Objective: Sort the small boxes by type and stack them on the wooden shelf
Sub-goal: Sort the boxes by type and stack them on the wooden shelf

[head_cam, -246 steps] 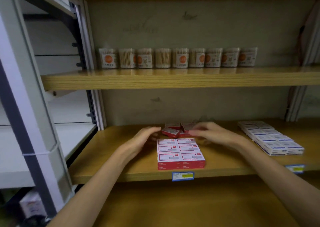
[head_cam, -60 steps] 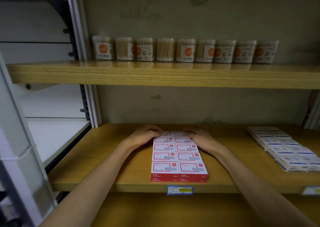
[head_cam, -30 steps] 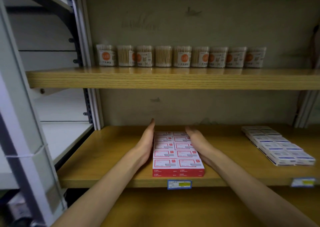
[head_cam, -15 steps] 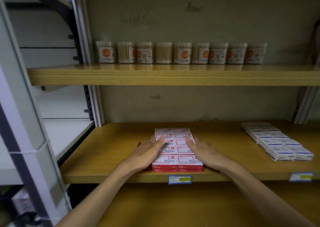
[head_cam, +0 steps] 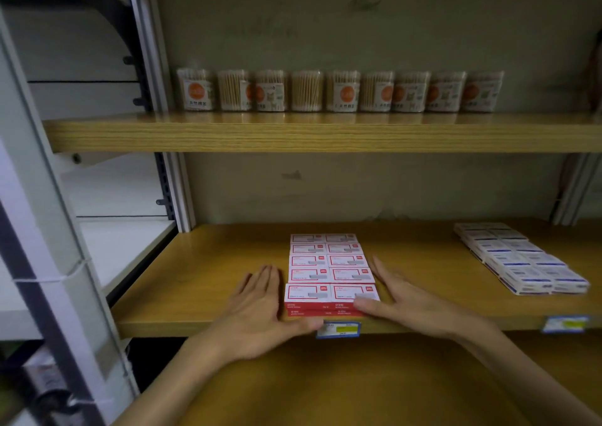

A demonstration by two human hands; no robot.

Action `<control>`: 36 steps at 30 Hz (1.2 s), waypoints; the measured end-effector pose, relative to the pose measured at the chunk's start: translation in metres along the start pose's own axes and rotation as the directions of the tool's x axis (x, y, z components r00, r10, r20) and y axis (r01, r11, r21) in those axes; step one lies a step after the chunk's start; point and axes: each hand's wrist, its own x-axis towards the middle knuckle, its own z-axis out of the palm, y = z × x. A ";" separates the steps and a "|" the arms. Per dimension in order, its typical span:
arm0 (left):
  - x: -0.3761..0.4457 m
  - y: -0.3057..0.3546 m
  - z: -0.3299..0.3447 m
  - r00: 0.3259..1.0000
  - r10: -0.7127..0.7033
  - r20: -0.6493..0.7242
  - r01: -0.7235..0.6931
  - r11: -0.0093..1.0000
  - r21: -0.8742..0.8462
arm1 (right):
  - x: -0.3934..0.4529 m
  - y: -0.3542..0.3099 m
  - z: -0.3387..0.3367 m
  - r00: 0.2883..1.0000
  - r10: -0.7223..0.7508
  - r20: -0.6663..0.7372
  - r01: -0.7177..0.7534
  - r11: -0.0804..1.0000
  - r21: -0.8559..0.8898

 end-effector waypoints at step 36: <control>0.000 0.008 0.000 1.000 -0.023 -0.003 0.020 0.925 -0.380 | -0.002 0.015 -0.005 0.993 -0.008 0.114 0.016 0.998 -0.066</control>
